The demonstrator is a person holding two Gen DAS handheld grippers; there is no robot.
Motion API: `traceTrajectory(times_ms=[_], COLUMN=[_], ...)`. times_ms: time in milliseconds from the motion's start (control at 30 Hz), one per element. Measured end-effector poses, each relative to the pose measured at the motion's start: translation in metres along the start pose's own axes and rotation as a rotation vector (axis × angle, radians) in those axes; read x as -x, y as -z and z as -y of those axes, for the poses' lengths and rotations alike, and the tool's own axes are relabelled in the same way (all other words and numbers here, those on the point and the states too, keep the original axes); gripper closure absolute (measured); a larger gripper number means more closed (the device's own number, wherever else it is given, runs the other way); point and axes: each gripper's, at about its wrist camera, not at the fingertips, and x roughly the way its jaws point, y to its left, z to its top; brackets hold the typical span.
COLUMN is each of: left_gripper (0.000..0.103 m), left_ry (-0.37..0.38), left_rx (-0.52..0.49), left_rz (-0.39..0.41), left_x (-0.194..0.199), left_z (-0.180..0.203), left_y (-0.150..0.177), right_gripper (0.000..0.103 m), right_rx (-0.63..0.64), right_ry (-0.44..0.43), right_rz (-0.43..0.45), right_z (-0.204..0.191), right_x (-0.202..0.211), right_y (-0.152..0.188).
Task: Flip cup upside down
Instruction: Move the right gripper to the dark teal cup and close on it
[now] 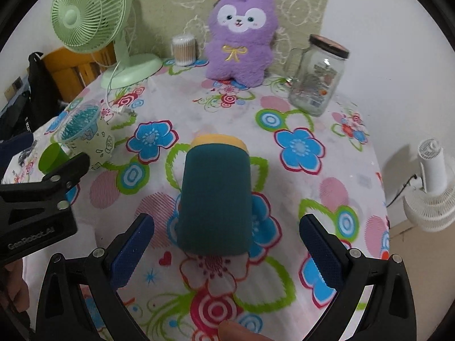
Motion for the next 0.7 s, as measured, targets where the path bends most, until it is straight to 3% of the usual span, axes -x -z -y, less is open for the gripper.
traceTrajectory(times_ms=[367,700], left_gripper=[0.0,0.0], left_ry=[0.011,0.007], left_rx=[-0.14,-0.218], left_rz=[-0.088,-0.103], left_x=[-0.051,-0.054], left_z=[0.026,0.037], left_y=[-0.024,-0.026], right_gripper=[0.0,0.001], right_rx=[-0.021,-0.05], right_ry=[-0.035,-0.093], right_rz=[-0.06,-0.092], right_z=[0.003,0.005], right_x=[-0.037,-0.048], right_y=[-0.013,-0.015])
